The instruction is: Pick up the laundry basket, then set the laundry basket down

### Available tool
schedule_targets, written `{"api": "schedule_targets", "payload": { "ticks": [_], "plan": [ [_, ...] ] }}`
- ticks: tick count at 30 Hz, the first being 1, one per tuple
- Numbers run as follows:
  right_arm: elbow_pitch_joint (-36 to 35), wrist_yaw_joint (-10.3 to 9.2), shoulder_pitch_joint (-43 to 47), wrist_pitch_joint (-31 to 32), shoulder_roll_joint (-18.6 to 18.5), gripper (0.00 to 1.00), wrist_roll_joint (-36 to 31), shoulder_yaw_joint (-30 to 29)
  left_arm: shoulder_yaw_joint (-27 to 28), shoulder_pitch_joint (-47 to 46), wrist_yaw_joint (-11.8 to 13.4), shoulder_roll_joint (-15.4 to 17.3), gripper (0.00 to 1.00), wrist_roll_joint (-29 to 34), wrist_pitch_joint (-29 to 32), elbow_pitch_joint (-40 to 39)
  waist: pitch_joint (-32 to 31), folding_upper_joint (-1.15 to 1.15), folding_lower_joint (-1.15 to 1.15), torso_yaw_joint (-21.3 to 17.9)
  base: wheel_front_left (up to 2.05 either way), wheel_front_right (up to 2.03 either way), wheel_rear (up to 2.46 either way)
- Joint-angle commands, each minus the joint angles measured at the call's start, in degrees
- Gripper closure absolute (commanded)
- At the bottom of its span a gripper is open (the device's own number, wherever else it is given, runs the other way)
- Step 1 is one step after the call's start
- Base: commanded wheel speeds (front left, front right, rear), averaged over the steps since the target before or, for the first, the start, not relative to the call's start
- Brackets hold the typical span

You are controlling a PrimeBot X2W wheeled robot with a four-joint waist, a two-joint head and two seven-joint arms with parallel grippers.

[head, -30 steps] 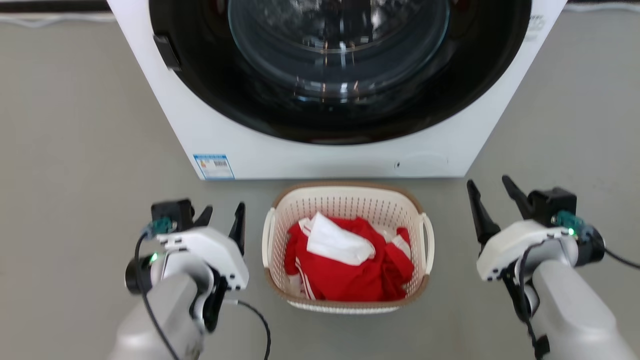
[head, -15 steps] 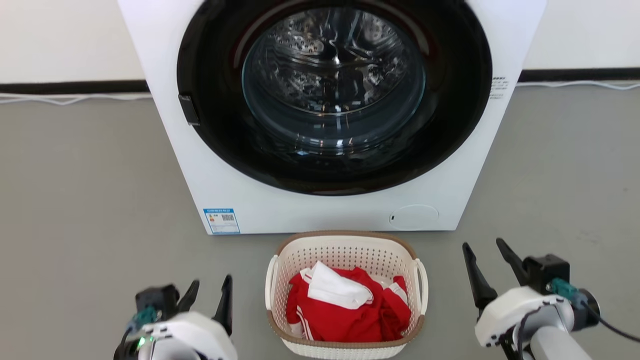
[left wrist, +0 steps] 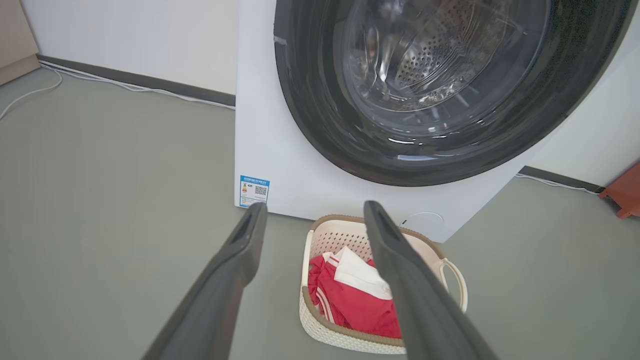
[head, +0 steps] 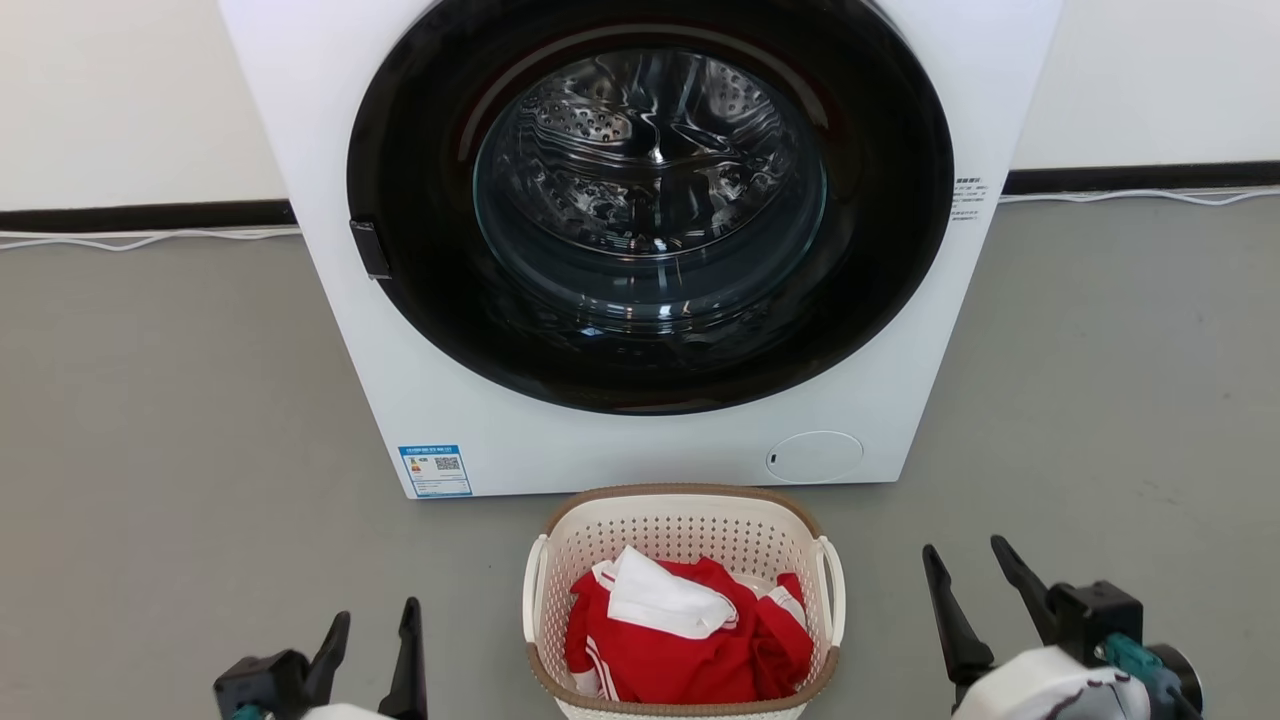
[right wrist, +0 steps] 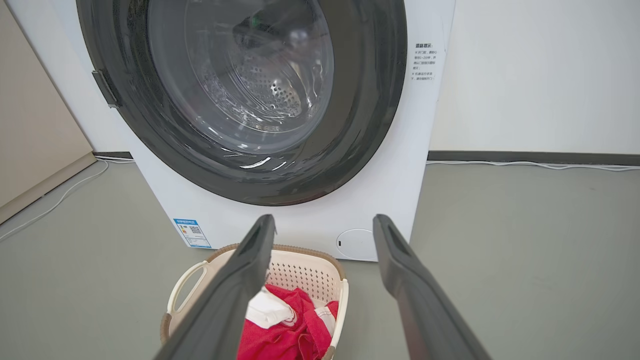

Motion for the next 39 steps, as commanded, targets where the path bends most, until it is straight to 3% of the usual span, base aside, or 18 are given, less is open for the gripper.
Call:
{"api": "schedule_targets", "payload": {
  "ticks": [1,6,15,39],
  "plan": [
    [-2.1,0.35,0.0,-0.8,0.0,0.00,-0.7,0.9,2.7,-0.8,0.5,0.4,0.00,1.0,-0.8,-2.3,-0.2,-0.01,0.00,-0.1,0.00,0.00,0.00],
    [-5.7,0.35,3.2,-0.8,0.7,0.00,-1.9,-0.8,7.3,3.3,0.2,-1.6,0.00,4.5,-0.8,-6.8,-0.6,-0.01,0.00,-0.2,0.00,0.00,0.00],
    [-7.6,0.35,3.8,-0.8,1.3,0.00,-3.4,-1.9,13.0,4.7,-1.7,-3.4,0.00,7.4,-0.8,-7.6,-1.4,-0.01,0.00,-0.6,0.00,0.00,0.00],
    [-3.5,0.35,0.4,-0.8,1.1,0.00,-3.4,-1.5,15.8,2.5,-5.5,-5.9,0.00,11.0,-0.8,-4.0,-3.5,-0.01,0.00,-0.9,0.00,0.00,0.00]
  ]
}}
